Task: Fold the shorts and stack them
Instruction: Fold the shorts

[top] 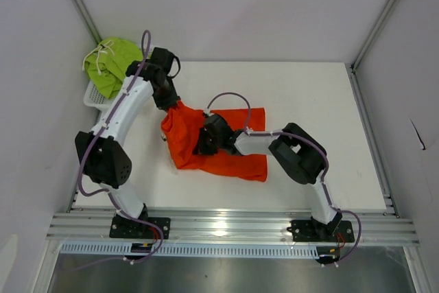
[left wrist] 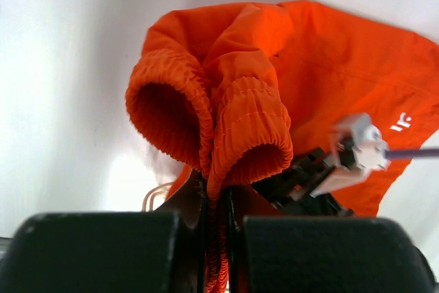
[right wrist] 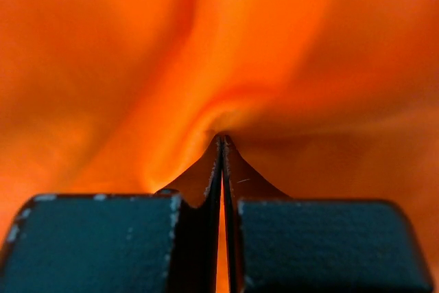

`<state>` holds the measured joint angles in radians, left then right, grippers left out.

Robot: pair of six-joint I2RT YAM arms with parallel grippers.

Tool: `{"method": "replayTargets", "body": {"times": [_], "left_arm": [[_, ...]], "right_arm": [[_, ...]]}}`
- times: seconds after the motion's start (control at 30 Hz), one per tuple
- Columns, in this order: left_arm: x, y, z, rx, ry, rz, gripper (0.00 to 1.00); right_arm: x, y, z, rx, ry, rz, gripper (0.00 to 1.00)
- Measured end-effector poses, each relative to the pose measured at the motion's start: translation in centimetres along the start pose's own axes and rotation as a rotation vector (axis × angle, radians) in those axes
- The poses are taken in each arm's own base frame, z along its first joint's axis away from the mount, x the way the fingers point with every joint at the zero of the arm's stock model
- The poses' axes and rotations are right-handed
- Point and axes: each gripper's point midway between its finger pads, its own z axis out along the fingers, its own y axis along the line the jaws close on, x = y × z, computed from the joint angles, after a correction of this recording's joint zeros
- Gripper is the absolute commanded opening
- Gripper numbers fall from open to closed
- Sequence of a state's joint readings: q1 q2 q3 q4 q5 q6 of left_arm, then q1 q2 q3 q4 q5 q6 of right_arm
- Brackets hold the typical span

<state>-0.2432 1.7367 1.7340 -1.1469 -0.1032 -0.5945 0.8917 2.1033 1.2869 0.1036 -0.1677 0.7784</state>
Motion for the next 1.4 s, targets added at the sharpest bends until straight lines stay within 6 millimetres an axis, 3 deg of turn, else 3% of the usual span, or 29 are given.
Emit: {"method": "replayTargets", "body": {"times": [0.4,0.6,0.83,1.0,1.4], "left_arm": [[4.0,-5.9,-2.7,0.065,-0.056,0.13,0.0],[4.2,-6.6,-4.8,0.099,-0.112,0.148,0.0],[4.6,-7.2,-5.6,0.142,-0.142,0.17,0.0],[5.4,-8.2,-5.6,0.156,-0.139,0.205,0.0],[6.4,-9.9,-3.2,0.091,-0.095,0.267,0.0]], "right_arm": [[0.8,2.2,1.6,-0.061,0.054,0.04,0.0],[1.3,2.9,2.0,-0.167,0.101,0.131,0.0],[1.3,2.9,2.0,-0.255,0.15,0.2,0.0],[1.3,2.7,2.0,-0.291,0.184,0.229,0.02],[0.9,2.1,1.7,-0.36,0.247,0.294,0.11]]}}
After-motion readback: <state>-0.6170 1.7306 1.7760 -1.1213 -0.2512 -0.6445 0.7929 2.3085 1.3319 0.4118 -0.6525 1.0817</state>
